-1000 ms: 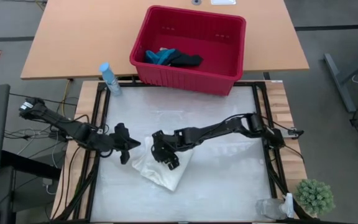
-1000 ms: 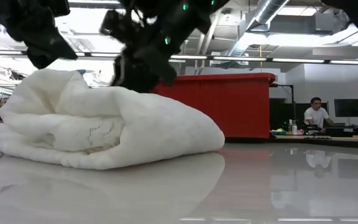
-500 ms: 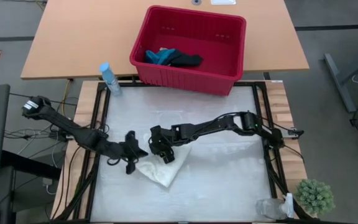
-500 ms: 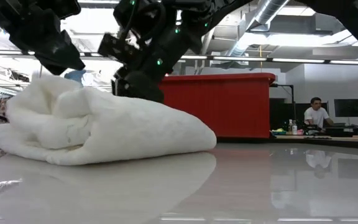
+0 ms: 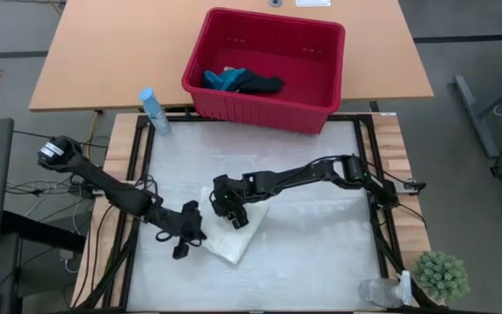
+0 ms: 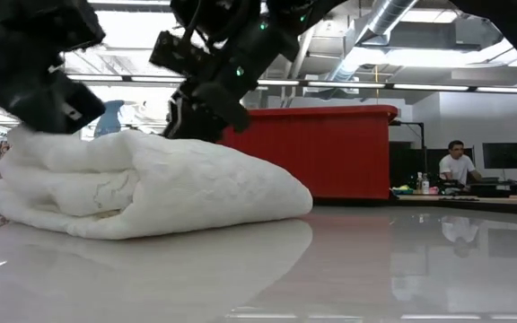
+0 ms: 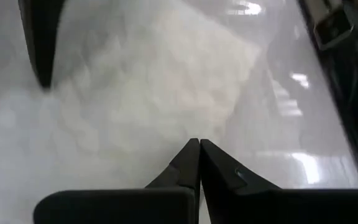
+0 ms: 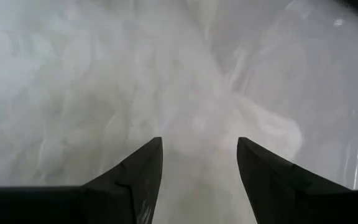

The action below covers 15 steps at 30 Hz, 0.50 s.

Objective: Fold Laundry from Bin
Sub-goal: Fold the white shirt

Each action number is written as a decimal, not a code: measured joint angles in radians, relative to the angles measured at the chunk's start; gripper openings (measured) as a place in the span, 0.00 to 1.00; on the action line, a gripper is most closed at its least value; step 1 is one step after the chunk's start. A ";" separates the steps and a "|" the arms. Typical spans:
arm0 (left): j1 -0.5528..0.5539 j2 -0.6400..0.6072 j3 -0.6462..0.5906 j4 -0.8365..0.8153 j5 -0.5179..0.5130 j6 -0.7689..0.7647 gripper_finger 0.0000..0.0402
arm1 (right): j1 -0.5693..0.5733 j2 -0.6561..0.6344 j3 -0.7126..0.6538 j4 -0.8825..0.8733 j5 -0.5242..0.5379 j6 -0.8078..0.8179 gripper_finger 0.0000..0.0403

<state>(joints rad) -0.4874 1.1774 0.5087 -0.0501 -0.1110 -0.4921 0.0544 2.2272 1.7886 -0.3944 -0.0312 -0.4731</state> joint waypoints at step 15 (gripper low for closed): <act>-0.044 0.120 0.000 -0.133 -0.085 -0.071 0.00 | -0.033 -0.031 0.001 -0.065 -0.015 0.012 0.57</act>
<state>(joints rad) -0.5319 1.2974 0.5087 -0.1829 -0.1959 -0.5631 0.0212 2.1961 1.7897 -0.4591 -0.0463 -0.4610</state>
